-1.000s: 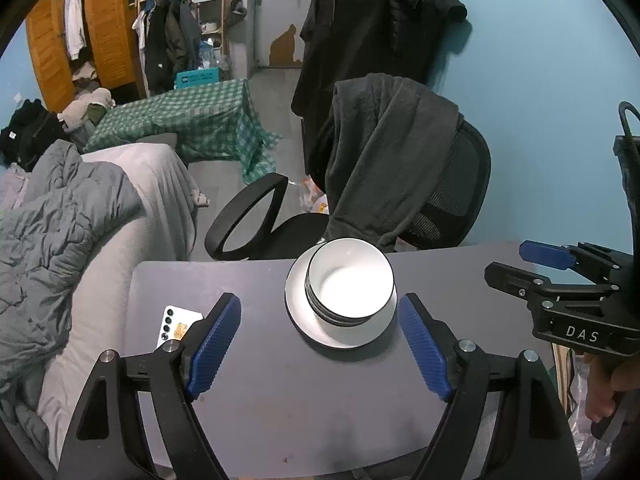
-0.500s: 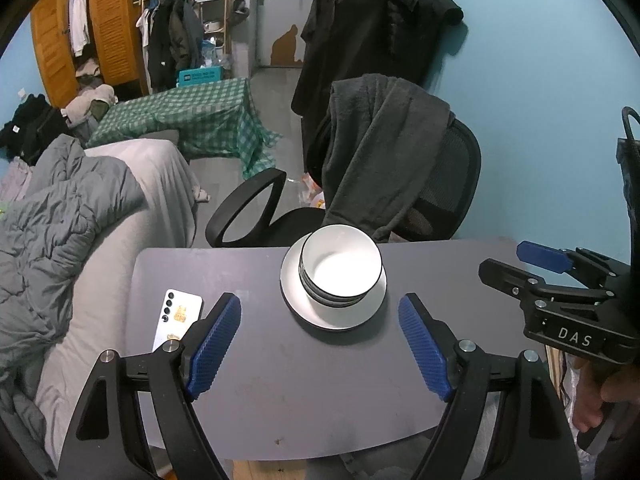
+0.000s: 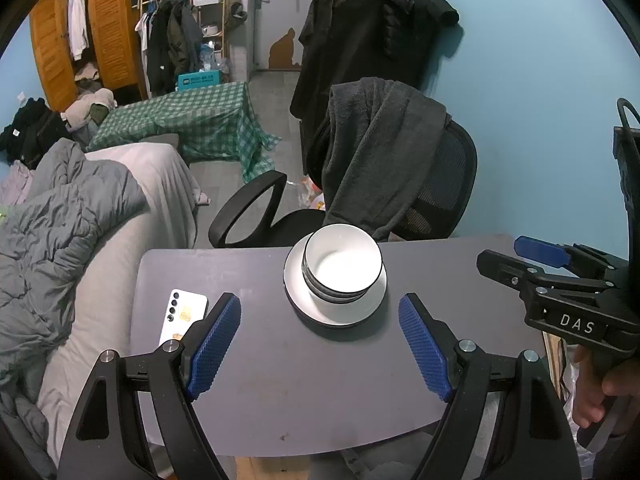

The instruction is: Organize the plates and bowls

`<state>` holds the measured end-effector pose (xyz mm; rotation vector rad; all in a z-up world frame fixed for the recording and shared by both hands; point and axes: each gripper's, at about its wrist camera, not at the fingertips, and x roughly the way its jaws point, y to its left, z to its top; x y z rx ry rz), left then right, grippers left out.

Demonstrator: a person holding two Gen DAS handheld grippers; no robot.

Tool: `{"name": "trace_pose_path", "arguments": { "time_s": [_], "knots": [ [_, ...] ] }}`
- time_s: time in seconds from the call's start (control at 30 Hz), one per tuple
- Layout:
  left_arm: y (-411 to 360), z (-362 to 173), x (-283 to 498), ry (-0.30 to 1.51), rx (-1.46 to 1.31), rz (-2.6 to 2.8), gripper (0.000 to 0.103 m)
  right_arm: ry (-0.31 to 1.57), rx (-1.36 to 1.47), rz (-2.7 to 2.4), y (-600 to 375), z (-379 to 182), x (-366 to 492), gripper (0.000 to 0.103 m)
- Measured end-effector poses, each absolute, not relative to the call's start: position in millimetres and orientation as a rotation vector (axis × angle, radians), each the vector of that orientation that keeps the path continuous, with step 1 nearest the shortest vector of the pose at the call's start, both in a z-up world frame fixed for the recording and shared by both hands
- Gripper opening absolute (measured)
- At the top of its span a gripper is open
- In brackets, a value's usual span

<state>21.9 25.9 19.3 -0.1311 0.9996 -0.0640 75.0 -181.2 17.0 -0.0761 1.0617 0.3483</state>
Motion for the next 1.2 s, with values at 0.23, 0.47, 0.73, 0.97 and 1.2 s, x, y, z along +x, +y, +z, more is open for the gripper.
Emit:
{"name": "trace_pose_path", "arguments": {
  "time_s": [0.23, 0.47, 0.73, 0.97, 1.2],
  "knots": [
    [27.6, 19.7, 19.2, 0.999, -0.122, -0.070, 0.082, 1.057, -0.074, 0.349, -180.5, 18.2, 73.7, 0.066],
    [28.0, 20.0, 18.8, 0.997, -0.120, -0.070, 0.082, 1.059, -0.074, 0.348, -179.2, 19.6, 72.7, 0.066],
    [31.1, 18.3, 18.3, 0.995, -0.119, -0.051, 0.082, 1.064, -0.076, 0.350, -175.9, 19.0, 69.7, 0.066],
    [30.9, 21.5, 15.8, 1.000, -0.115, -0.046, 0.082, 1.063, -0.077, 0.351, -175.7, 18.8, 70.4, 0.066],
    [29.6, 21.8, 14.1, 1.002, -0.103, -0.041, 0.083, 1.063, -0.078, 0.351, -175.2, 18.0, 70.1, 0.066]
  ]
}}
